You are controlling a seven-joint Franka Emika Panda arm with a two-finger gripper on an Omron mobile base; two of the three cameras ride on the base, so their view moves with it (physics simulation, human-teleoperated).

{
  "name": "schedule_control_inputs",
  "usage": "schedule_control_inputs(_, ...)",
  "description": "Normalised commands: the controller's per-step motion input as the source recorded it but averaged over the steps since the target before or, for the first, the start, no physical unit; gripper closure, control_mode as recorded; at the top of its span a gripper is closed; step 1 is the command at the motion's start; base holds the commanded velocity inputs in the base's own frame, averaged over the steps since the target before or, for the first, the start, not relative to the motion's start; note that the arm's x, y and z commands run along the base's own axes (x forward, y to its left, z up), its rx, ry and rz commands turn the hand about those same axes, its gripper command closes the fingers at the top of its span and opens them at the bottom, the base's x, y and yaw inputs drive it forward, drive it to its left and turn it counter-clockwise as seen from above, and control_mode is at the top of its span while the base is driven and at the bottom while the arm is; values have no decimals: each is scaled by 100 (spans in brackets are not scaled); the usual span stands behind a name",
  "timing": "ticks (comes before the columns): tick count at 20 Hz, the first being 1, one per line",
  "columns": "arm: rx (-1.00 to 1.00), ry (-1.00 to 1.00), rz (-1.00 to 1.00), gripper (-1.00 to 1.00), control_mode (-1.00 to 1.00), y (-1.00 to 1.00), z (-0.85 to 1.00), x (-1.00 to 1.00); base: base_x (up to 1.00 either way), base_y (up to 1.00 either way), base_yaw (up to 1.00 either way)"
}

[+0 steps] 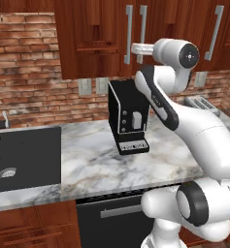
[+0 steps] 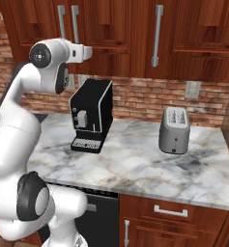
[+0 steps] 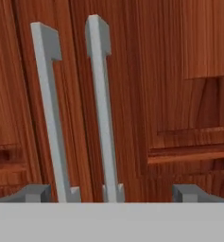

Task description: Open the cabinet directly in front. Then move the beer and the mug to the dining counter with the jar on it.

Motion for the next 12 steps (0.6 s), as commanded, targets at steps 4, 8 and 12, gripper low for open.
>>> schedule_control_inputs(4, 0, 1, 0, -100, -100, 0, -25, 83, 0, 0, 0)
schedule_control_inputs(8, 1, 0, 0, -100, -100, 0, -44, 91, 0, 0, 0)
schedule_control_inputs(12, 2, 0, 0, -100, -100, 0, -48, 99, 0, 0, 0)
